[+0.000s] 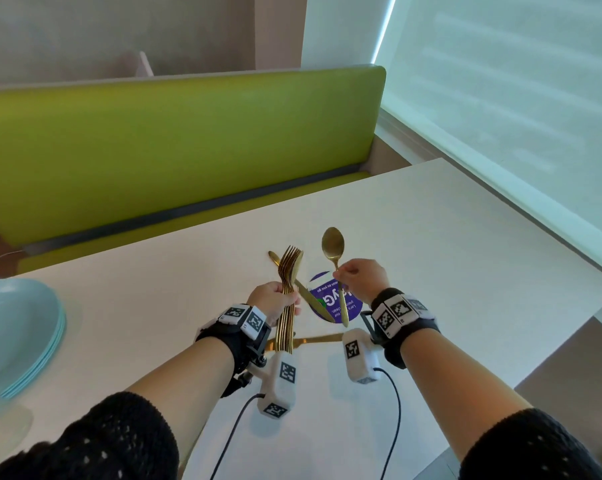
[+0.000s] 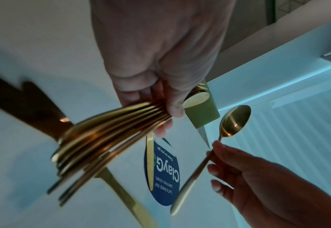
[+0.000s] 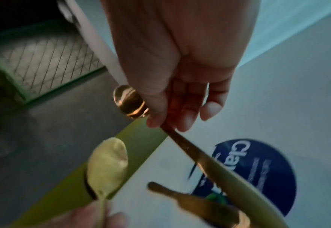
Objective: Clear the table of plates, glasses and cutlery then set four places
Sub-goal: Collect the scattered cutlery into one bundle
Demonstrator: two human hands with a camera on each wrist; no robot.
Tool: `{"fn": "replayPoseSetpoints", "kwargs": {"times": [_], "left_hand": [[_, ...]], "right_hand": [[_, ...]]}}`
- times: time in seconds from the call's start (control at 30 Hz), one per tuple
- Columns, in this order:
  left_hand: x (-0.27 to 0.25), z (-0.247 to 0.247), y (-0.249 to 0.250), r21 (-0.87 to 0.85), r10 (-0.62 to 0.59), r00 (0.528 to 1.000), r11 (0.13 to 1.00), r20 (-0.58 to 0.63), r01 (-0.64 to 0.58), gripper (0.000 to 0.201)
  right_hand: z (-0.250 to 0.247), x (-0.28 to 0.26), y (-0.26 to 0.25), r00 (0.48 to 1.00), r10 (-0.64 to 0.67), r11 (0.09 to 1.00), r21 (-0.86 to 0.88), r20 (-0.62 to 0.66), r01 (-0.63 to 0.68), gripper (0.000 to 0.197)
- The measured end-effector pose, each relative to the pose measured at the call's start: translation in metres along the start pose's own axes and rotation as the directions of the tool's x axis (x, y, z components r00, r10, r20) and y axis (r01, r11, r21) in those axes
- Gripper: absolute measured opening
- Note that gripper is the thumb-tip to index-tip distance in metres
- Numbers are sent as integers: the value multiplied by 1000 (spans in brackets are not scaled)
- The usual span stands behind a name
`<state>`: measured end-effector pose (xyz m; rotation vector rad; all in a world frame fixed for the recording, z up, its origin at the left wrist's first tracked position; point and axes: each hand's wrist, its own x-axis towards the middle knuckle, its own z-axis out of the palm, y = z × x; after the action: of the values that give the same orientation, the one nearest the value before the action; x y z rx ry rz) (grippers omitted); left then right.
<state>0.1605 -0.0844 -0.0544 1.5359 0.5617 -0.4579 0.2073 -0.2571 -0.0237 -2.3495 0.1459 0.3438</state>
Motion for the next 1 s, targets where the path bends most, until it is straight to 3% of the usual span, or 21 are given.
{"fn": "replayPoseSetpoints", "kwargs": {"times": [0.13, 0.23, 0.43, 0.57, 0.7, 1.0], "left_hand": [[-32, -22, -9, -75, 42, 998, 996, 36, -39, 2], [-61, -46, -22, -81, 65, 996, 995, 68, -59, 2], [-124, -111, -65, 38, 93, 991, 995, 95, -97, 13], [-168, -148, -101, 12, 76, 990, 997, 122, -78, 18], [-198, -179, -139, 80, 58, 990, 994, 131, -68, 53], [-235, -215, -184, 166, 59, 990, 983, 130, -80, 47]], "right_hand": [[29, -46, -26, 982, 34, 979, 194, 185, -70, 19], [59, -88, -41, 965, 37, 967, 234, 258, -100, 16], [118, -174, -70, 959, 36, 956, 271, 281, -115, 12], [157, -229, -82, 958, 25, 959, 265, 285, -104, 12], [188, -273, -83, 959, 55, 940, 310, 277, -143, 19], [223, -317, -101, 923, 99, 976, 145, 372, -163, 23]]}}
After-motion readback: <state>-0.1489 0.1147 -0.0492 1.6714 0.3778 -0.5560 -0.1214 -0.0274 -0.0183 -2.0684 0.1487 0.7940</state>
